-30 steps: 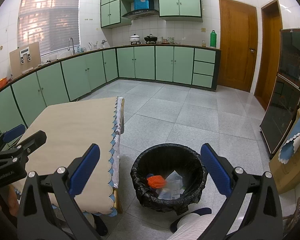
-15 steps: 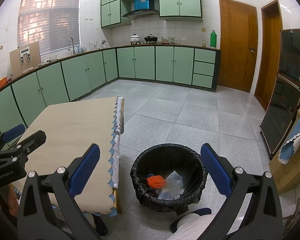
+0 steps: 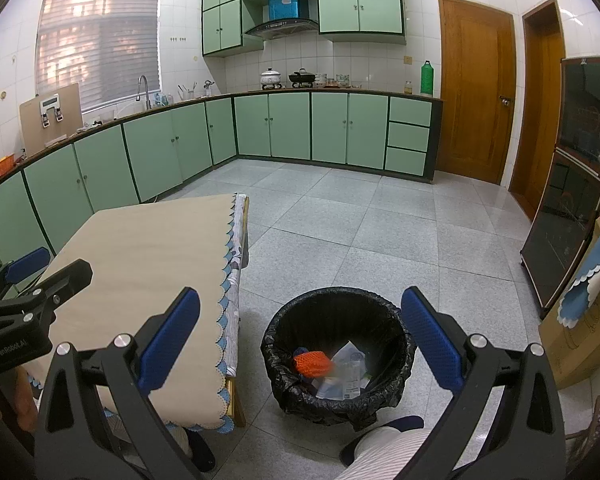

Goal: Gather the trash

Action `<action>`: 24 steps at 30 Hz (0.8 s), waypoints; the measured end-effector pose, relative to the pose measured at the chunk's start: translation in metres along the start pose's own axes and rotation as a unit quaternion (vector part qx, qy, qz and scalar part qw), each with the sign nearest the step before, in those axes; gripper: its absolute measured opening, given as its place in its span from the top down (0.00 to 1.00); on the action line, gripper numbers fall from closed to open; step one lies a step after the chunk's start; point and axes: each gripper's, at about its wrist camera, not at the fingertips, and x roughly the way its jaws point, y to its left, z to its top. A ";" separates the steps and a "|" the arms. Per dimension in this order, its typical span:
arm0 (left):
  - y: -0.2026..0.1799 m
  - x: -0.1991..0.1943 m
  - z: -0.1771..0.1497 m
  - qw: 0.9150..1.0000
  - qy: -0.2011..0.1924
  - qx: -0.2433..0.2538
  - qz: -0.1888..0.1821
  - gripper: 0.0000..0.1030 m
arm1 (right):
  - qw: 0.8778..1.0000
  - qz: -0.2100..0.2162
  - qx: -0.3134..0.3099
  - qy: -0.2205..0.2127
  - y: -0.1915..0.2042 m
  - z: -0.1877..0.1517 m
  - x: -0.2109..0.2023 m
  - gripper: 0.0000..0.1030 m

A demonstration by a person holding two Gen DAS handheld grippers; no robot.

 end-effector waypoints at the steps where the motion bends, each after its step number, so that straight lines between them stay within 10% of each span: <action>1: -0.001 0.000 0.000 1.000 0.000 0.000 0.000 0.06 | 1.000 0.000 0.000 0.000 0.000 0.000 0.000 0.05; 24: 0.000 0.001 0.004 1.000 -0.002 0.004 0.000 0.06 | 1.000 0.000 -0.001 0.000 0.000 0.000 0.001 0.05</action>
